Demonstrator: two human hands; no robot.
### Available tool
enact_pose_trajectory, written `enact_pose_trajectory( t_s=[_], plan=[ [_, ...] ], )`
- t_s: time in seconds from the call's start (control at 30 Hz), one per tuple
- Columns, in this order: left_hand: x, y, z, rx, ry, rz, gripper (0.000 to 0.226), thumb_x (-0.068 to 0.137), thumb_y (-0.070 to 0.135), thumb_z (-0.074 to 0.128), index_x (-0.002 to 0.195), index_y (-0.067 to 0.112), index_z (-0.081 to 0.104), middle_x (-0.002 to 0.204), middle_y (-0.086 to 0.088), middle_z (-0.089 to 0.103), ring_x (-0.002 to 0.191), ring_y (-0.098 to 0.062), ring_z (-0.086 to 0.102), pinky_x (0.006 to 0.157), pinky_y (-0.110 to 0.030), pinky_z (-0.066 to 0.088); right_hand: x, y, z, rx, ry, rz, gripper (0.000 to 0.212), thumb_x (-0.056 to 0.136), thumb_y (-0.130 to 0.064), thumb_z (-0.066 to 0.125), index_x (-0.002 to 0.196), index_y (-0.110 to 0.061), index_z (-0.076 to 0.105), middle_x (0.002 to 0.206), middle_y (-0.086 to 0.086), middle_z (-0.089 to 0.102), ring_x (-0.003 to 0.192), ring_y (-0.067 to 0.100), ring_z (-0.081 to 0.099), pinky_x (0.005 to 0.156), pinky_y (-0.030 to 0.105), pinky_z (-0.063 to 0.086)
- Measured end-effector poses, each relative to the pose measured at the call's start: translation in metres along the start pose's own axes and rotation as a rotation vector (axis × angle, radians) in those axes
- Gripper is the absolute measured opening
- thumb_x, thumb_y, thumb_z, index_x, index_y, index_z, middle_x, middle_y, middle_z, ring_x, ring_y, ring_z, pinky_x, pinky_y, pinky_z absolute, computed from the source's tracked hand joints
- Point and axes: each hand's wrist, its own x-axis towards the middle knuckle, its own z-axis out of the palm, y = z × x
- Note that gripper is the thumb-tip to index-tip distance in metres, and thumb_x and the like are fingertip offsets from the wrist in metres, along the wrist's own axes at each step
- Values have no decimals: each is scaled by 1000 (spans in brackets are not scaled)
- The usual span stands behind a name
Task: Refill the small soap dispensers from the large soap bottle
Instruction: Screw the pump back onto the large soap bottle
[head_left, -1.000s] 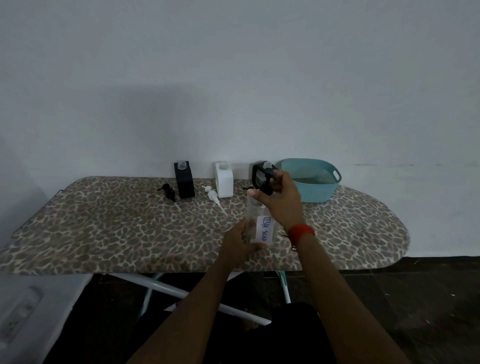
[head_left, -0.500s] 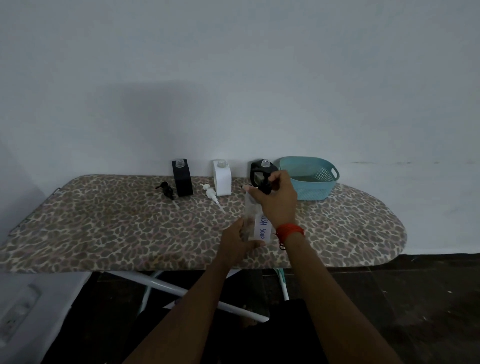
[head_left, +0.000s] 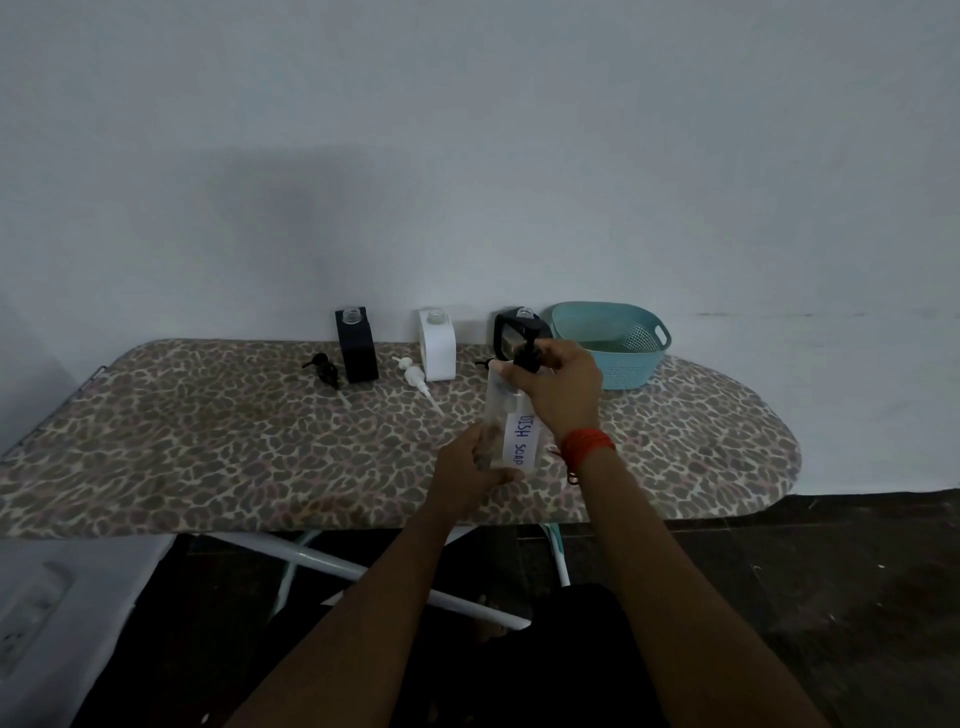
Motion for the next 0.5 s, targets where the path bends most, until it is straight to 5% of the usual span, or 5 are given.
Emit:
enact_pose_trajectory(
  t_s=[0.07,0.13,0.2,0.27,0.5],
  plan=[
    [1,0,-2,15,-22,9,79,68,37,89,135,14,53,126,2,64,112,-12,61,88,-22,51,-6,5,-3,106,-59,-24,34,67,-31,91,95,-30,71,107,-11,69,98,-3,62,81,6,48],
    [3,1,-4,39,-43,30,78,69,34,89,135,13,53,127,0,64,113,-13,62,89,-22,50,-12,22,-10,225,-206,-1,57,70,-23,89,116,-39,60,121,-26,59,111,-14,55,88,5,46],
    [5,2,-6,52,-52,26,74,70,28,89,133,11,54,126,-2,64,113,-17,62,92,-28,51,-20,48,-16,250,-341,51,72,74,-19,87,134,-30,50,130,-20,57,118,-5,55,91,12,49],
    [5,0,-6,25,-59,13,72,70,24,88,133,12,54,126,-3,65,113,-18,63,94,-33,52,-31,74,-14,219,-420,92,64,76,-17,85,131,-25,53,124,-9,65,115,14,63,89,23,55],
    [3,-3,-9,-93,-77,36,74,73,7,85,138,4,50,135,-10,60,122,-22,60,102,-36,50,-38,102,-3,146,-276,172,56,80,-13,82,129,-10,57,114,3,71,103,12,68,85,30,59]
  ],
)
